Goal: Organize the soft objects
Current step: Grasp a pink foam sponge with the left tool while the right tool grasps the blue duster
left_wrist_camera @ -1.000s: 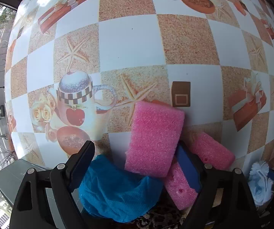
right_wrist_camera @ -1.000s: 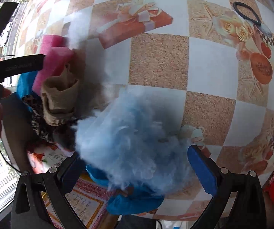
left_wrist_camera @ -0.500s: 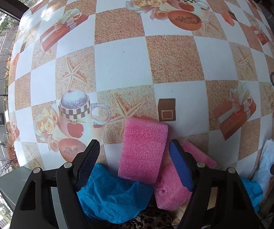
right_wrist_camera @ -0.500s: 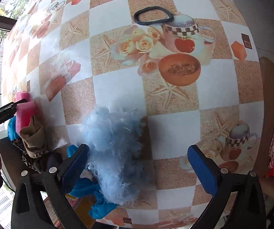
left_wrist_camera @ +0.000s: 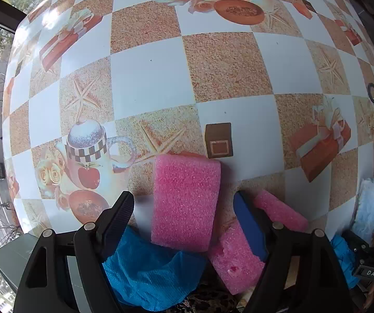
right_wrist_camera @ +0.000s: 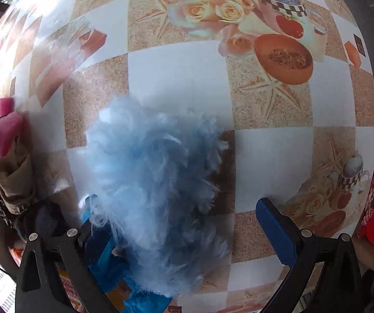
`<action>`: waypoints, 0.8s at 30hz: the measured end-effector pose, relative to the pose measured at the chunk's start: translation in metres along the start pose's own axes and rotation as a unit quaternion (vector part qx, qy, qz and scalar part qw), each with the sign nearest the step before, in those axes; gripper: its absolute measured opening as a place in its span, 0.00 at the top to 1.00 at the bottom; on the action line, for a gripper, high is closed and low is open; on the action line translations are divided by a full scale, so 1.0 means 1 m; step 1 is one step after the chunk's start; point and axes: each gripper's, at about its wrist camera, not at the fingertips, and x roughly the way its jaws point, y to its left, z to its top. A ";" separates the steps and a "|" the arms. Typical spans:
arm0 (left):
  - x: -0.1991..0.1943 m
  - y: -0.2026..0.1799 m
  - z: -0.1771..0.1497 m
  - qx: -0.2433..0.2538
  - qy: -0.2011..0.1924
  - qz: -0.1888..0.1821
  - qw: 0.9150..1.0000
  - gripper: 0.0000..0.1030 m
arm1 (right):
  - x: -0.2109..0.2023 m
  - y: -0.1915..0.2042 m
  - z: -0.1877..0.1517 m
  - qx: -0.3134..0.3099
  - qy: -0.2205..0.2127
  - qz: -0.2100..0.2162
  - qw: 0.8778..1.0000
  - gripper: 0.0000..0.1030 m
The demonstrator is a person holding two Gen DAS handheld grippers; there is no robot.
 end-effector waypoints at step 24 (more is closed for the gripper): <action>-0.130 -0.001 -0.035 -0.023 -0.164 -0.033 0.986 0.55 | -0.115 -0.034 -0.022 -0.019 -0.123 0.115 0.985 0.72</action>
